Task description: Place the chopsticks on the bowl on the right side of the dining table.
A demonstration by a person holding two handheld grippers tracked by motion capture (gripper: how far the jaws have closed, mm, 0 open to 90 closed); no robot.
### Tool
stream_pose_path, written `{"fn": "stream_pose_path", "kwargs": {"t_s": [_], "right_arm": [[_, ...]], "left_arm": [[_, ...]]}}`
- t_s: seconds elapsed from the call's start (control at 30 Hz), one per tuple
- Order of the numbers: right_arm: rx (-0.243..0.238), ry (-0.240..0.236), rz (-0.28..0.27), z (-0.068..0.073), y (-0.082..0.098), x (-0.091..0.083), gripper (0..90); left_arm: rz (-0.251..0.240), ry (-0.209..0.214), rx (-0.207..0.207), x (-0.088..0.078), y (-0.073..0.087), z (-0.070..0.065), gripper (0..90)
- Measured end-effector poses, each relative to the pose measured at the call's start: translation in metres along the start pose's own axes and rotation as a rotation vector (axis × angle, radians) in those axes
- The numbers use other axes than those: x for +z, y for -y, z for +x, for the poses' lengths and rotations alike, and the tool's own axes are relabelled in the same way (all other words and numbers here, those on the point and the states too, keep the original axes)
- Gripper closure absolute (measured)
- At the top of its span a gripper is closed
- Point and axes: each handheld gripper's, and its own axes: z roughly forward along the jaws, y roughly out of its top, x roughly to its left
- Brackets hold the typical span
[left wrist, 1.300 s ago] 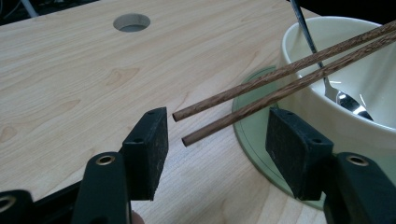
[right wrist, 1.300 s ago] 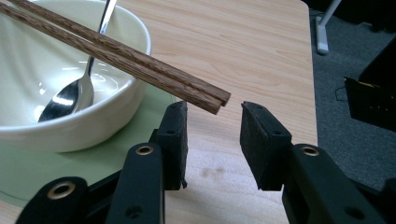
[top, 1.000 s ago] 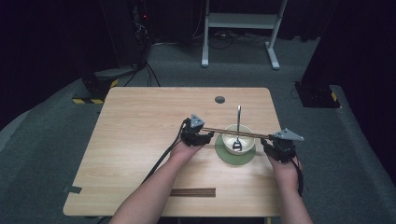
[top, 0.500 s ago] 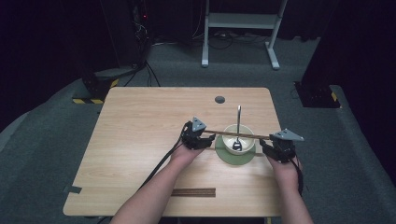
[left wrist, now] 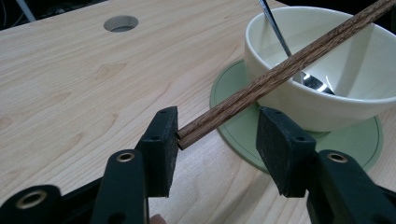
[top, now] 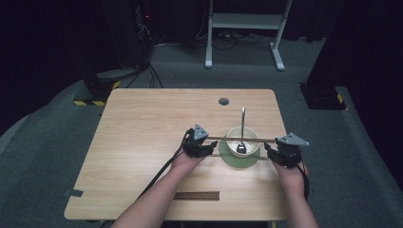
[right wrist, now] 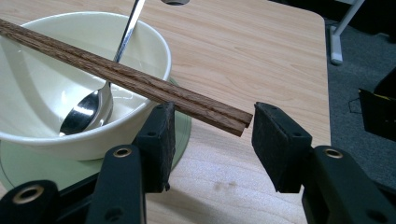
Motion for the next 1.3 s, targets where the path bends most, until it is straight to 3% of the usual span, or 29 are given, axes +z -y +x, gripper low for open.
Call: {"fn": "stream_pose_path", "kwargs": {"t_s": [0.27,0.53,0.67,0.8,1.0,1.3], "right_arm": [[0.029,0.023,-0.017,0.000,0.004,-0.008,49.2],[0.070,0.034,-0.017,0.000,0.013,-0.010,52.0],[0.073,0.041,-0.021,0.000,0.014,-0.010,53.8],[0.078,0.046,-0.019,0.000,0.014,-0.010,54.2],[0.064,0.045,-0.015,0.002,0.012,-0.009,56.1],[0.042,0.052,-0.019,0.006,0.009,-0.007,62.2]], "left_arm": [[-0.005,-0.002,-0.010,-0.004,0.002,-0.001,49.3],[-0.005,-0.030,-0.022,-0.014,0.009,0.003,46.5],[-0.028,-0.051,-0.026,-0.023,0.016,0.004,65.7],[-0.034,-0.053,-0.040,-0.026,0.018,0.007,77.0],[-0.050,-0.046,-0.038,-0.027,0.017,0.005,83.3],[-0.043,-0.041,-0.039,-0.024,0.018,0.003,83.7]]}}
